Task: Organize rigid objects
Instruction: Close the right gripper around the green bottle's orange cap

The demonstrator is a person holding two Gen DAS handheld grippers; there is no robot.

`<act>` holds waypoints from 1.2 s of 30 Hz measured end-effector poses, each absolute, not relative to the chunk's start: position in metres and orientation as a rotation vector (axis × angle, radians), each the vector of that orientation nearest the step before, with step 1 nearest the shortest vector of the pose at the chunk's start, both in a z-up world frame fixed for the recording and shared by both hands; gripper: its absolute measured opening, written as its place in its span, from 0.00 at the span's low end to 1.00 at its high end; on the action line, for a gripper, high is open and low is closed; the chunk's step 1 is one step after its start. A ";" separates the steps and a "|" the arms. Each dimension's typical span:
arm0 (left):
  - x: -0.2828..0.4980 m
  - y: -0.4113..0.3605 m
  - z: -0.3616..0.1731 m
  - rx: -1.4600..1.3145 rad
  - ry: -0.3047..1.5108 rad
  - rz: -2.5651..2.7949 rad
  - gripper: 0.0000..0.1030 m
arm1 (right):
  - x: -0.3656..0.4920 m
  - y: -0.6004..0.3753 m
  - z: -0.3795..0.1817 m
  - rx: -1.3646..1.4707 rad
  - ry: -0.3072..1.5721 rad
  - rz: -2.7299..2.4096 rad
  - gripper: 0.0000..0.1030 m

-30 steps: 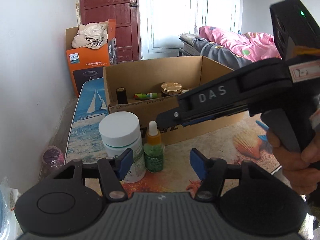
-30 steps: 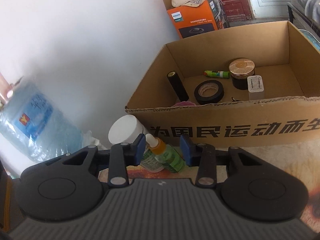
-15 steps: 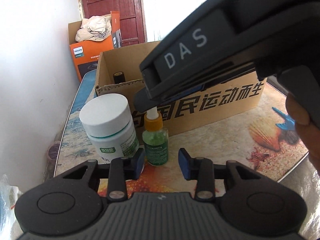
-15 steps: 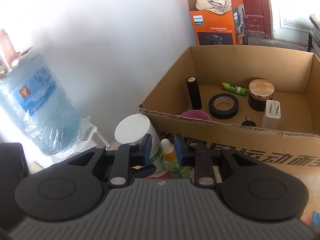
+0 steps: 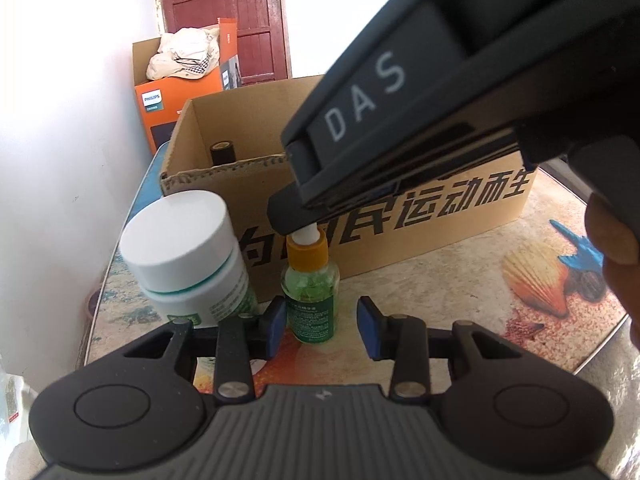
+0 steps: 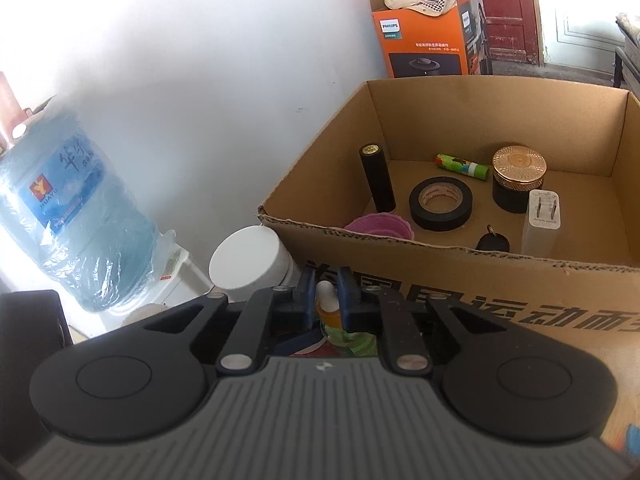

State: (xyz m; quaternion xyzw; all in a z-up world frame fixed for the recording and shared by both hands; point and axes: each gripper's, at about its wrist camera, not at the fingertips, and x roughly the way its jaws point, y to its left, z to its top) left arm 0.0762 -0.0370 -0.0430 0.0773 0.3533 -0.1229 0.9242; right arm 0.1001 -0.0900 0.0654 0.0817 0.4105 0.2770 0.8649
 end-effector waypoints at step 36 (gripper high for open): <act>0.097 -0.071 -0.062 0.219 0.736 -0.310 0.33 | 0.103 -0.127 0.063 0.275 0.910 0.513 0.14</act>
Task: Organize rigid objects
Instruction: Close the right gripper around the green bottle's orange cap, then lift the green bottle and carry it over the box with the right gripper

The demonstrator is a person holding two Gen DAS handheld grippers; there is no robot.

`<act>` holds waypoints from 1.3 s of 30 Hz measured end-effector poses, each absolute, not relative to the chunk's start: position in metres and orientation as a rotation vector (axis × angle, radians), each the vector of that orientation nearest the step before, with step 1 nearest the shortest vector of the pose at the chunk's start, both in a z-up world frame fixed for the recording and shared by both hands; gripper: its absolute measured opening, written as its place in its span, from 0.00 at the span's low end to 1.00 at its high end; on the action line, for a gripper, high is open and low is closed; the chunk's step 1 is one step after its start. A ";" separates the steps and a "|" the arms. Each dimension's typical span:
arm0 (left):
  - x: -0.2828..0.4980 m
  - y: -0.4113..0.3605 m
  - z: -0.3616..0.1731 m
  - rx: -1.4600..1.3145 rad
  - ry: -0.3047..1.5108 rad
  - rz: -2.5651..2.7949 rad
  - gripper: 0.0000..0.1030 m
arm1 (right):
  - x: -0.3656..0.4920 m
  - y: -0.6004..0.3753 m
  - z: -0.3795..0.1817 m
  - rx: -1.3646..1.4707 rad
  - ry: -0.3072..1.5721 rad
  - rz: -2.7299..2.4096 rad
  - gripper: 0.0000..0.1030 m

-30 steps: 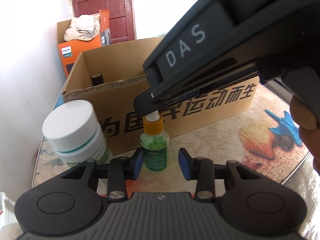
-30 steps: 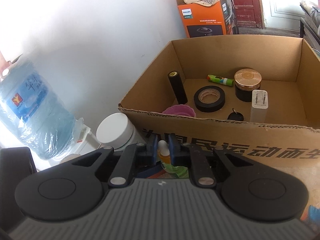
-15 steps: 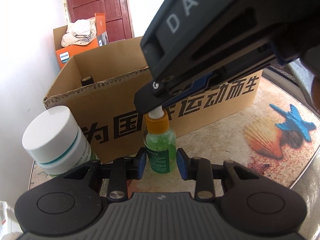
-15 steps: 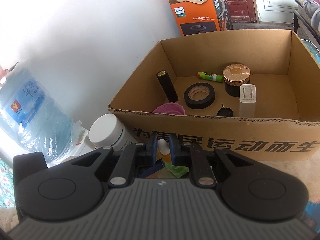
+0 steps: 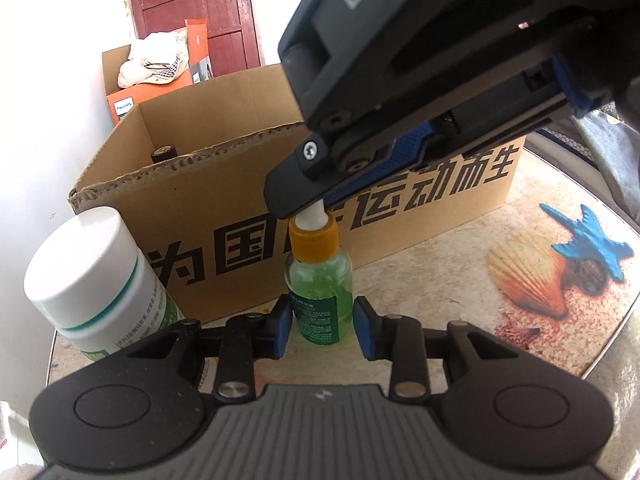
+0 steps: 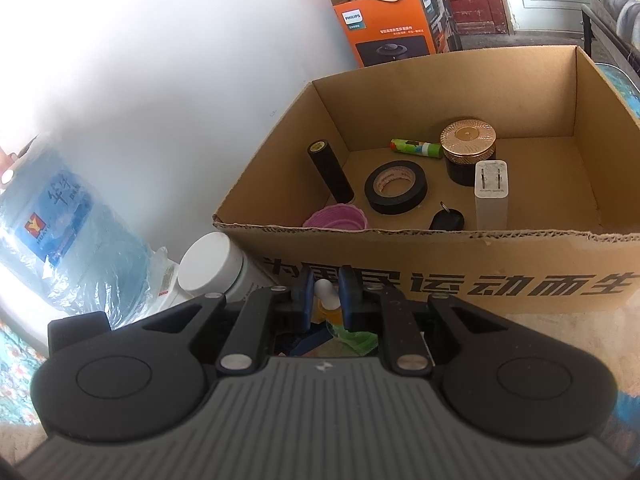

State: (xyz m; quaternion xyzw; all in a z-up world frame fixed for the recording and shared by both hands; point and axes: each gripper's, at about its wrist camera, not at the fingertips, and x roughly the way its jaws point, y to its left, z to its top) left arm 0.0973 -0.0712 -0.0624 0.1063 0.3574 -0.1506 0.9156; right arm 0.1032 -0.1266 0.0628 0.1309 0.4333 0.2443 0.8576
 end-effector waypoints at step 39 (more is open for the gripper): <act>0.087 -0.096 -0.072 0.311 0.688 -0.407 0.36 | 0.071 -0.162 0.043 0.368 0.898 0.412 0.23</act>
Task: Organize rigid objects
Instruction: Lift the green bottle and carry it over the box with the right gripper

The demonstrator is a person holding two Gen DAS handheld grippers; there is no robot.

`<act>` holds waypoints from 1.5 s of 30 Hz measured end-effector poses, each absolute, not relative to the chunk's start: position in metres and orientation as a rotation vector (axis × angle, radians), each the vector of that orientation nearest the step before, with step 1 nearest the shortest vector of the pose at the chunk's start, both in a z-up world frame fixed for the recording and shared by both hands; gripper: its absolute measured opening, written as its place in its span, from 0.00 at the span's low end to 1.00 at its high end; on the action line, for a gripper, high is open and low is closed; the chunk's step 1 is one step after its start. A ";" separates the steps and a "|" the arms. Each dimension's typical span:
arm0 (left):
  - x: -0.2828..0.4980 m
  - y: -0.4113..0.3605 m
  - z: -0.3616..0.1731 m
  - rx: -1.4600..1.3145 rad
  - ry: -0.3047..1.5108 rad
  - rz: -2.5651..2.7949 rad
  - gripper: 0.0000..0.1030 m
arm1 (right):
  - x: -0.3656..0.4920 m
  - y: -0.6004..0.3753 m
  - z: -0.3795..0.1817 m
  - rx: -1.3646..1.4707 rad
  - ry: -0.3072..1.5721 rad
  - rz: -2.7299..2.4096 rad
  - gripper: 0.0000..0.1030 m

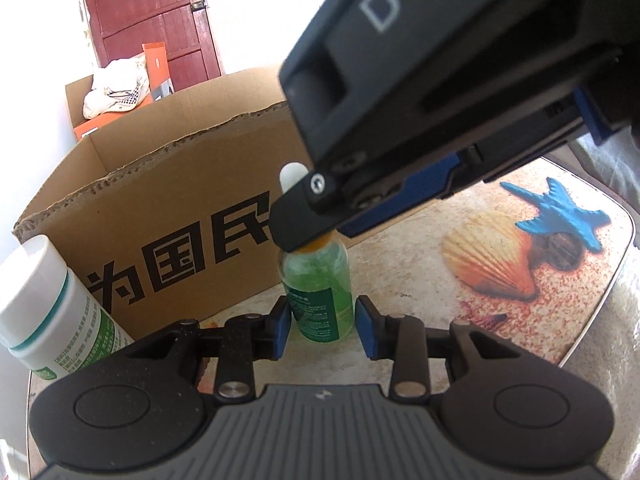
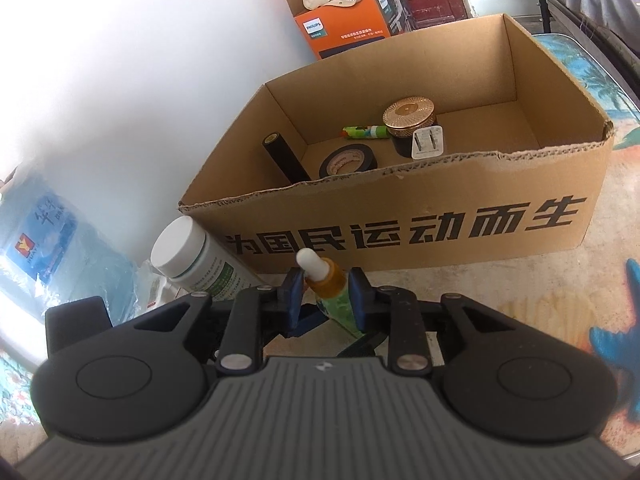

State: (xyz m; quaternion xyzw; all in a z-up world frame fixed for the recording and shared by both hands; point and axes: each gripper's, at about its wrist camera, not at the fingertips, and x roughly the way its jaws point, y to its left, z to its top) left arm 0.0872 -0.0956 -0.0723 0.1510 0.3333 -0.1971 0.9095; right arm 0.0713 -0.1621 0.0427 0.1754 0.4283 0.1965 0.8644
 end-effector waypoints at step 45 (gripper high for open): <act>0.201 -0.158 0.056 0.256 0.750 -0.399 0.34 | 0.206 -0.251 0.160 0.308 0.799 0.458 0.18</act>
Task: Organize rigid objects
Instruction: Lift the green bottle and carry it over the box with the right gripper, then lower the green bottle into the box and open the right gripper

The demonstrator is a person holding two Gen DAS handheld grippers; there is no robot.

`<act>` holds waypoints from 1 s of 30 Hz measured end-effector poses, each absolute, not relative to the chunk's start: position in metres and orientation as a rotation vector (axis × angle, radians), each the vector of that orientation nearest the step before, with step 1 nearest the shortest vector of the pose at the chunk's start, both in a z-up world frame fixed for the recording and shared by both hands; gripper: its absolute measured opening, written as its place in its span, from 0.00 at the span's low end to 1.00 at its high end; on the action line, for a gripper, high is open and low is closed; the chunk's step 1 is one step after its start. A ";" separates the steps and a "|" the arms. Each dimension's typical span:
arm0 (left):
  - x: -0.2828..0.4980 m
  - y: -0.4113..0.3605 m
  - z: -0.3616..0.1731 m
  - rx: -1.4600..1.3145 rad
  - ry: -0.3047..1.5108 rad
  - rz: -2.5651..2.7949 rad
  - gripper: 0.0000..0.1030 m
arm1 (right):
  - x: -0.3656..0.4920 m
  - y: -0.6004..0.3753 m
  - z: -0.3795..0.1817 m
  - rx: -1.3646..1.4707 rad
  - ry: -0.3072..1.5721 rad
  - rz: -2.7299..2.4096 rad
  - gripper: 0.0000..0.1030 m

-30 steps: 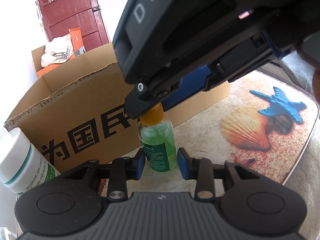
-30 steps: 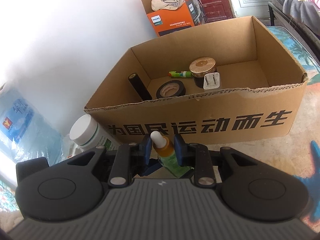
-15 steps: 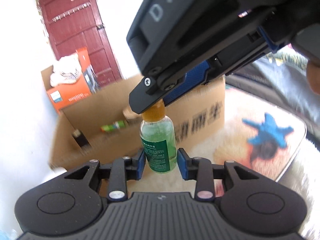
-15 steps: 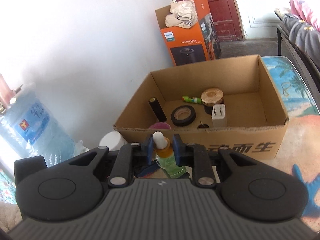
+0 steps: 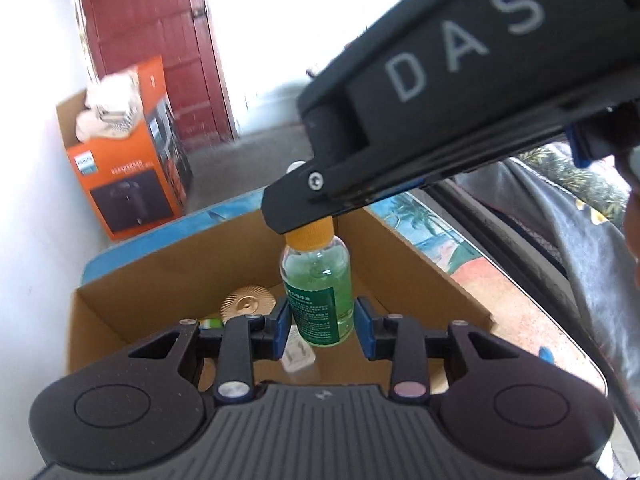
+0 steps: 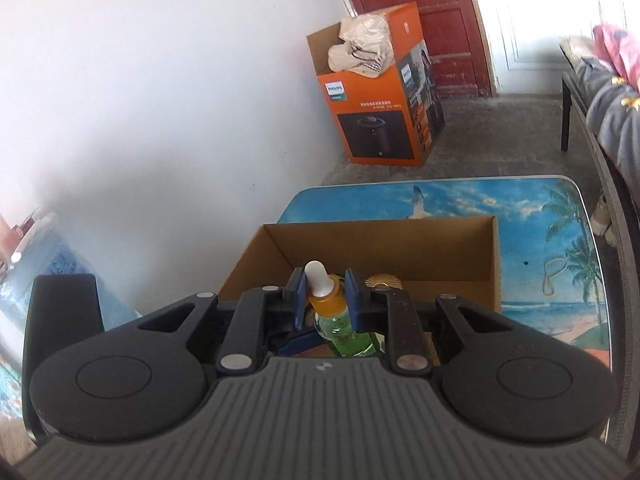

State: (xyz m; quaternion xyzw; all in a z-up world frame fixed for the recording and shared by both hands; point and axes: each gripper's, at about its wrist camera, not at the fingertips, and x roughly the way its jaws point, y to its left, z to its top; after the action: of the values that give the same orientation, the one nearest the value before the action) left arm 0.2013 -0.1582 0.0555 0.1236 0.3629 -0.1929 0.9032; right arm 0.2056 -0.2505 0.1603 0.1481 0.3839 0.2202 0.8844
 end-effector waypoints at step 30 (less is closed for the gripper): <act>0.311 -0.180 0.001 0.164 1.065 -0.354 0.46 | 0.317 -0.290 0.078 0.400 0.955 0.465 0.12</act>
State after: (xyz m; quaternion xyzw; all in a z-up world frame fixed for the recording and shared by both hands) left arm 0.3113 -0.1800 0.0010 0.0777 0.5046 -0.1677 0.8433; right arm 0.3172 -0.2898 0.0782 0.1895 0.4522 0.2201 0.8433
